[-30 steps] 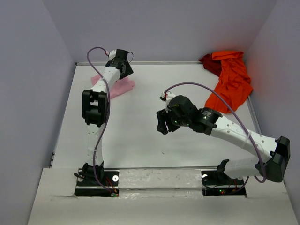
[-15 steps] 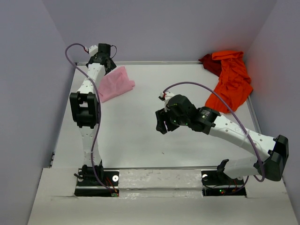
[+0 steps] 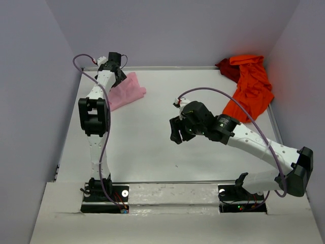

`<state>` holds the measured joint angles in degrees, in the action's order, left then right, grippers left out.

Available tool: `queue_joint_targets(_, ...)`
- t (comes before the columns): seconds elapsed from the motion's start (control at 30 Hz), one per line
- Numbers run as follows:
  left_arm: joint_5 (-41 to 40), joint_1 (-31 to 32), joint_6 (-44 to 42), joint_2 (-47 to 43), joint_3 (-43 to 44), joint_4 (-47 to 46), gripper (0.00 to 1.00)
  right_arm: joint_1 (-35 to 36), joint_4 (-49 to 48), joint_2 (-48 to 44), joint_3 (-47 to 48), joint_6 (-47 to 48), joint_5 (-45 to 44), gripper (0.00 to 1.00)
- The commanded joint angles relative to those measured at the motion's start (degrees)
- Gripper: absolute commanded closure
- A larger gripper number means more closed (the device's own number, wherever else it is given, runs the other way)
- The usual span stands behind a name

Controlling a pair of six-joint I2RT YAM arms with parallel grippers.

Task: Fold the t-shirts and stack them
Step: Place the square-folded T-shirt at the corner of the board.

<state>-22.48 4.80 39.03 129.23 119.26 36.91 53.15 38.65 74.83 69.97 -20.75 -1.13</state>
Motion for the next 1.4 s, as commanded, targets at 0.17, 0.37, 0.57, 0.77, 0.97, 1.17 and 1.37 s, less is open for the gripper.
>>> queue_joint_targets(0.17,0.69,-0.14,5.18,1.55,-0.78,0.8,0.07,-0.59,2.21,-1.52,2.36,0.01,-1.86,0.36)
queue_joint_targets(0.37,-0.63,-0.31,6.15,3.48,-0.97,-0.7,0.07,-0.59,3.27,-3.19,0.43,-0.87,-2.3,0.36)
queue_joint_targets(0.57,-2.83,-0.49,5.01,7.35,3.16,-0.69,0.07,-1.11,4.41,-4.42,-0.1,-0.96,-2.22,0.36)
queue_joint_targets(0.77,-3.62,-1.1,3.87,9.9,6.15,-1.48,0.07,-1.64,5.38,-5.3,-1.24,-1.57,-0.9,0.36)
queue_joint_targets(0.97,-4.59,-2.16,-1.58,11.66,9.58,-3.15,0.08,-1.64,6.26,-5.39,-1.16,-2.01,0.33,0.36)
queue_joint_targets(1.17,-4.16,-4.27,-3.6,13.5,14.5,-4.82,0.08,-1.64,7.13,-4.08,-0.37,-2.36,2.79,0.36)
queue_joint_targets(1.37,-0.99,-8.31,-3.87,15.35,15.13,-5.26,0.09,-1.64,8.46,-2.58,1.39,-1.48,2.97,0.36)
